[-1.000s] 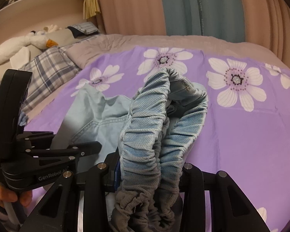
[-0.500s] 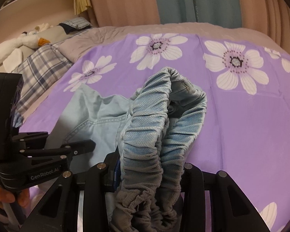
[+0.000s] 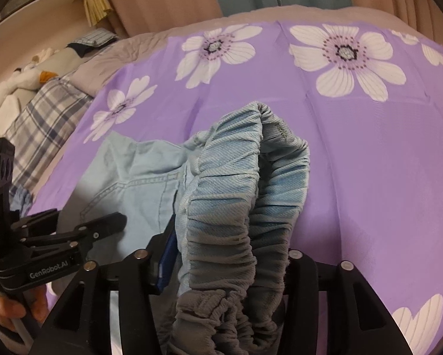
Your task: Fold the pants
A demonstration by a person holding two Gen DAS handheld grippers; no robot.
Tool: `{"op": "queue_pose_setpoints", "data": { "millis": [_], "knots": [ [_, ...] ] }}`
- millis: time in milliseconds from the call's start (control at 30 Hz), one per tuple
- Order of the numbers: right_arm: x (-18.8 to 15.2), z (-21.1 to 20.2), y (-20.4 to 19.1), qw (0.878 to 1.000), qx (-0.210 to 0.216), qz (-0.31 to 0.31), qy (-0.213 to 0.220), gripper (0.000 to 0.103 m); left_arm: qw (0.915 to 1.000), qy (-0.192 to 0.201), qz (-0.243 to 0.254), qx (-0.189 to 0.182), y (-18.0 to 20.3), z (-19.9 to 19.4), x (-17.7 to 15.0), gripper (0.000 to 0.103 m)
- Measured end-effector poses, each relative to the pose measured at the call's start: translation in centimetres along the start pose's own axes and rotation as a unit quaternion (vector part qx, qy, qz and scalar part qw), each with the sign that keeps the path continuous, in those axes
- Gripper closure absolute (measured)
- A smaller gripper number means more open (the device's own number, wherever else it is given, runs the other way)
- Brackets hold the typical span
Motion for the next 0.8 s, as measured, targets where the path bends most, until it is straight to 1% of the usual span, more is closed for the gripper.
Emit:
{"op": "queue_pose_setpoints", "data": {
  "millis": [67, 133, 267, 500, 667, 800],
  "knots": [
    [-0.1, 0.2, 0.3, 1.0, -0.004, 0.009, -0.008, 0.041, 1.0, -0.002, -0.005, 0.001, -0.3, 0.1, 0.0, 0.039],
    [-0.2, 0.3, 0.6, 1.0, -0.006, 0.016, -0.014, 0.038, 0.9999, -0.003, -0.009, 0.005, -0.5, 0.2, -0.1, 0.031],
    [-0.5, 0.2, 0.8, 1.0, -0.011, 0.019, -0.02, 0.033, 0.9999, -0.004, -0.016, 0.004, -0.9, 0.2, -0.4, 0.026],
    [-1.1, -0.7, 1.1, 0.999, -0.003, 0.024, -0.03, 0.032, 0.9997, -0.008, -0.022, 0.001, -1.0, -0.7, -1.5, 0.025],
    [-2.4, -1.6, 1.2, 0.999, -0.009, 0.008, -0.035, 0.032, 0.9997, -0.009, -0.021, -0.003, -1.0, -1.3, -2.8, 0.025],
    [-2.8, -1.6, 1.4, 0.999, -0.013, 0.006, -0.037, 0.032, 0.9997, -0.01, -0.021, -0.001, -0.9, -1.5, -3.3, 0.024]
  ]
}}
Point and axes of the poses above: each gripper's, at about its wrist camera, not at the fingertips, and z roughly the way its jaws point, y to its right, x to its top, the point moved 5 cm from there along z, roughly the way its jaws point, and after that the axes turned 7 degrees about -x, right-handed, at the moved point
